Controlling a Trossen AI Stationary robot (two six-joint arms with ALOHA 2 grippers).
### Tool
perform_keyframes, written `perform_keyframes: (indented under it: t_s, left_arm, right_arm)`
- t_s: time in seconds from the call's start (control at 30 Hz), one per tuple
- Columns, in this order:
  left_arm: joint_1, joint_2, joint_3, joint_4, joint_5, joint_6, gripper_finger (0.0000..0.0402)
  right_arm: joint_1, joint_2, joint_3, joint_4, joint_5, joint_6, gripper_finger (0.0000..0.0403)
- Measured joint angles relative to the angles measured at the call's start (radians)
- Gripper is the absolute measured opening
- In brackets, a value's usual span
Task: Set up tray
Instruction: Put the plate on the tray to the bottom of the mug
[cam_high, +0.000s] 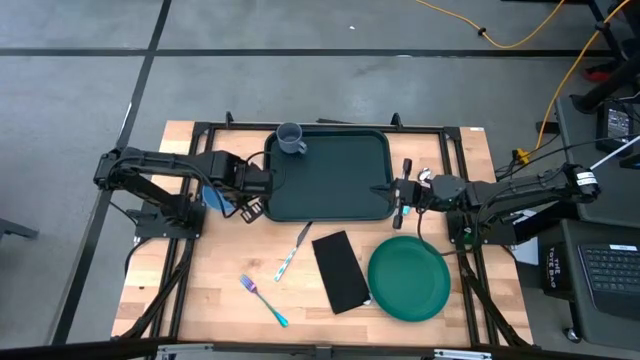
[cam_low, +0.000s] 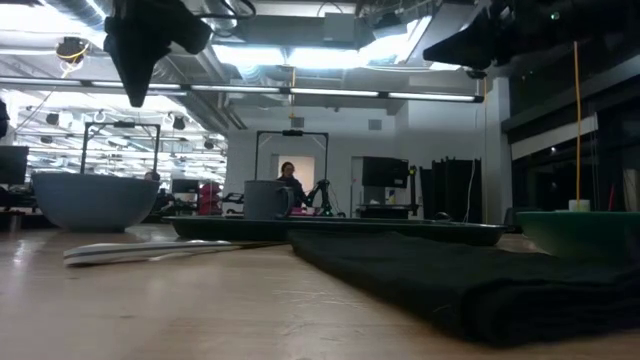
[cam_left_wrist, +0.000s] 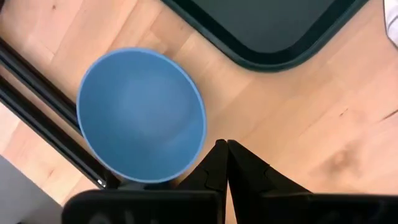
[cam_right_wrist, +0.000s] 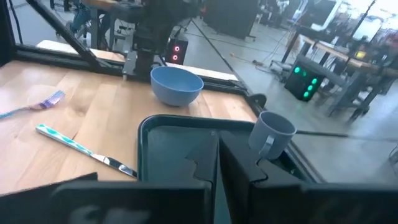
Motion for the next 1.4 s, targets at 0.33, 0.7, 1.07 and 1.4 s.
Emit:
perform_keyframes:
  t_s: [0.33,0.7,1.07,1.4]
  left_arm:
    - [0.008,0.000,0.000,0.015,0.045,-0.051,0.0028]
    - [0.038,0.000,-0.091,0.024,0.034,-0.063,0.0115]
    - [0.101,0.000,-0.217,0.186,0.037,0.057,0.0133]
    - [0.142,0.000,-0.310,0.267,0.039,0.074,0.0130]
  right_arm:
    - [0.000,0.000,0.000,0.005,0.002,-0.026,0.0023]
    - [0.000,0.000,0.000,0.004,0.002,-0.026,0.0023]
    - [0.000,0.000,0.000,0.004,0.002,-0.026,0.0023]
    - [0.000,0.000,0.000,0.003,0.002,-0.026,0.0023]
